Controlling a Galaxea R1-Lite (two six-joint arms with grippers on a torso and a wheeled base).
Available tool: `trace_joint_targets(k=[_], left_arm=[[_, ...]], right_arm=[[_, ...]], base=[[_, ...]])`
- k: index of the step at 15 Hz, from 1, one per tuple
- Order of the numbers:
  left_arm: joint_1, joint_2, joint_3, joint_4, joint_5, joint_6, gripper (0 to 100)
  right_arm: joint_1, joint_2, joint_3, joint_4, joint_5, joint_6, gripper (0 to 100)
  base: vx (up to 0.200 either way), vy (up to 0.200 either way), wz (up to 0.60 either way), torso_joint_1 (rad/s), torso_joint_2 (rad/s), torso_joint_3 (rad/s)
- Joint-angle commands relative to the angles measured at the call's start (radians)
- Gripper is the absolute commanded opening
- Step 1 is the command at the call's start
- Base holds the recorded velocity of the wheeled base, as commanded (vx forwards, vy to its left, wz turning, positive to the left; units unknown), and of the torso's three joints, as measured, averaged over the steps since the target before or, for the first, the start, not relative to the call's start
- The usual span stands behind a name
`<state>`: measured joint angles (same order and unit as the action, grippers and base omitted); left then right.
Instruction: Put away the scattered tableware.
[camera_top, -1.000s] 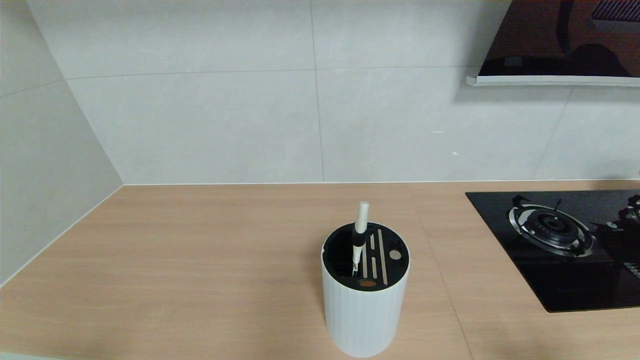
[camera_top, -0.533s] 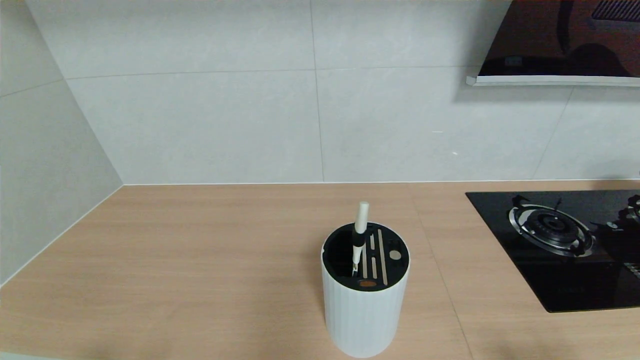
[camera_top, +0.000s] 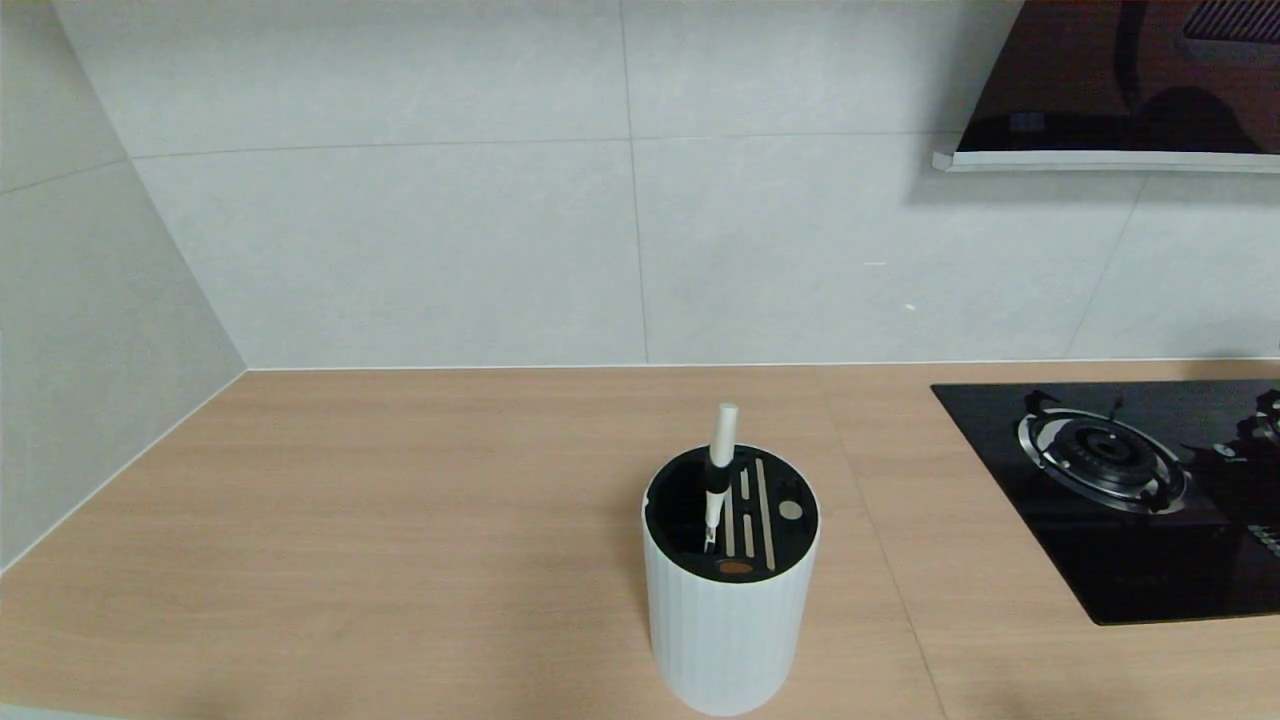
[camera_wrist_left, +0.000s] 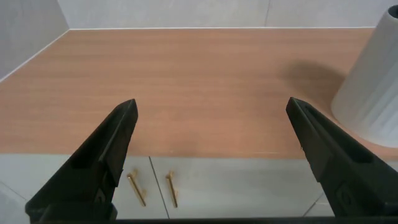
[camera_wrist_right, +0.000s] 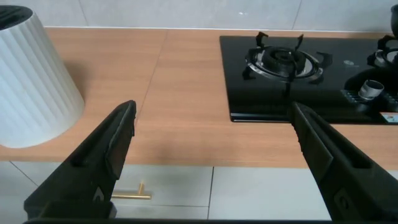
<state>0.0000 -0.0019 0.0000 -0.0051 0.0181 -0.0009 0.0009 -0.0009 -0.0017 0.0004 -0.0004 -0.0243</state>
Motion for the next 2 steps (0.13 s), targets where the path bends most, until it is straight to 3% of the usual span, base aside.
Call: trace_joint_targets(k=[1,2], left_arm=[[0.000,0.002,0.000,-0.001,0.000,-0.001,100],[0.000,0.002,0.000,-0.001,0.000,-0.001,100]], right_arm=[[0.001,0.002,0.000,0.003,0.000,0.000,100],[0.001,0.002,0.000,0.003,0.000,0.000,100]], base=[[0.000,0.000,0.00,0.000,0.00,0.000],[0.000,0.000,0.00,0.000,0.00,0.000]])
